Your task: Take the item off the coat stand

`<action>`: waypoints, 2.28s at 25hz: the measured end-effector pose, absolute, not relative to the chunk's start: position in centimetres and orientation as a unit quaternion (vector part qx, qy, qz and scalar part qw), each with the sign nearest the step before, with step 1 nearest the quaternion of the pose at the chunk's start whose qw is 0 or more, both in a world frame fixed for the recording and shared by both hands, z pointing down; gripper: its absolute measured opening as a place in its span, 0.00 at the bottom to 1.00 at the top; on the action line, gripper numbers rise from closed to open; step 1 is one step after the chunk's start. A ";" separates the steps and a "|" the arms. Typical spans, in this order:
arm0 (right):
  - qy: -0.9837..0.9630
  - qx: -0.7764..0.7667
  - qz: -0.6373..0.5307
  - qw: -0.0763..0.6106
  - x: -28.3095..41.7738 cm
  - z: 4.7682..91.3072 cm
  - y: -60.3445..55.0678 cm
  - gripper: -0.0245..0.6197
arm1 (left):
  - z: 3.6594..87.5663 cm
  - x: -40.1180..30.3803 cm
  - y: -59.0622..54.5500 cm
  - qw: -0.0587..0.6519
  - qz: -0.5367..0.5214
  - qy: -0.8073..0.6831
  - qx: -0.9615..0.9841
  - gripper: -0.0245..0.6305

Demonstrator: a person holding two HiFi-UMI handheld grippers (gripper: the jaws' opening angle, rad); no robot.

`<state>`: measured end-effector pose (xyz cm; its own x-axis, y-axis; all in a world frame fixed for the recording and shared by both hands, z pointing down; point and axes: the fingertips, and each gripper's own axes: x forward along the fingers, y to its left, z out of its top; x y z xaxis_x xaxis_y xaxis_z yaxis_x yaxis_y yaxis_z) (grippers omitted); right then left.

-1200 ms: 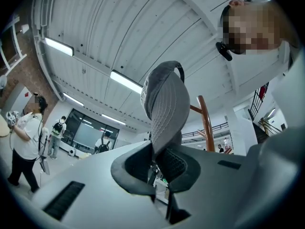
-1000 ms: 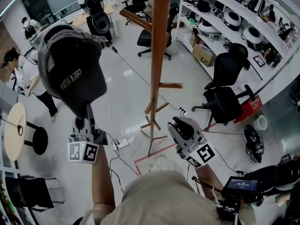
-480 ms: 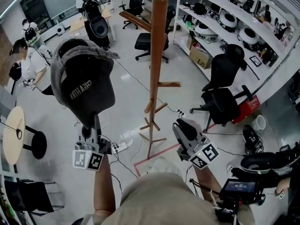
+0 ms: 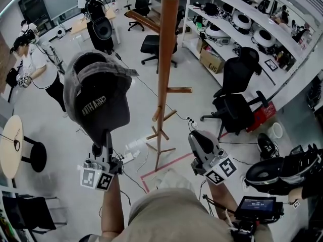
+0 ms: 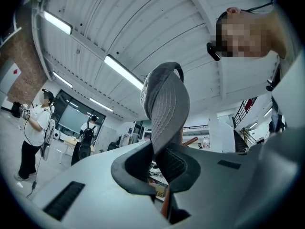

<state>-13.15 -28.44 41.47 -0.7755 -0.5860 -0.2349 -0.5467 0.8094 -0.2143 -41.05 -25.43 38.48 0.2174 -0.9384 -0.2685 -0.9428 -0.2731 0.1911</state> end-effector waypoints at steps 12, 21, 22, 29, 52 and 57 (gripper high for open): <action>0.935 -0.318 -0.060 0.143 -12.5 42.2 -27.0 0.09 | 40.5 -39.7 -24.1 -0.001 0.182 0.576 -0.797 0.09; 0.946 -0.277 -0.056 0.159 -11.7 41.7 -27.0 0.09 | 42.0 -37.4 -22.9 -0.004 0.194 0.573 -0.796 0.09; 0.947 -0.271 -0.056 0.161 -11.4 41.6 -27.0 0.09 | 41.9 -36.8 -22.8 -0.002 0.196 0.572 -0.797 0.09; 0.958 -0.247 -0.078 0.126 -9.4 42.6 -26.4 0.09 | 42.6 -33.0 -20.6 -0.002 0.202 0.567 -0.799 0.09; 0.979 -0.180 -0.041 0.088 -2.7 43.5 -21.1 0.09 | 45.3 -23.1 -16.2 -0.033 0.188 0.577 -0.794 0.09; 0.981 -0.176 -0.034 0.072 -1.1 44.8 -19.6 0.09 | 47.2 -21.3 -14.5 -0.046 0.193 0.577 -0.792 0.09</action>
<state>-1.07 -19.59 44.82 -0.9278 -0.3501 -0.1286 -0.3403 0.9358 -0.0924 -21.28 -14.52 47.17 0.2598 -0.9318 -0.2535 -0.8966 -0.3302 0.2950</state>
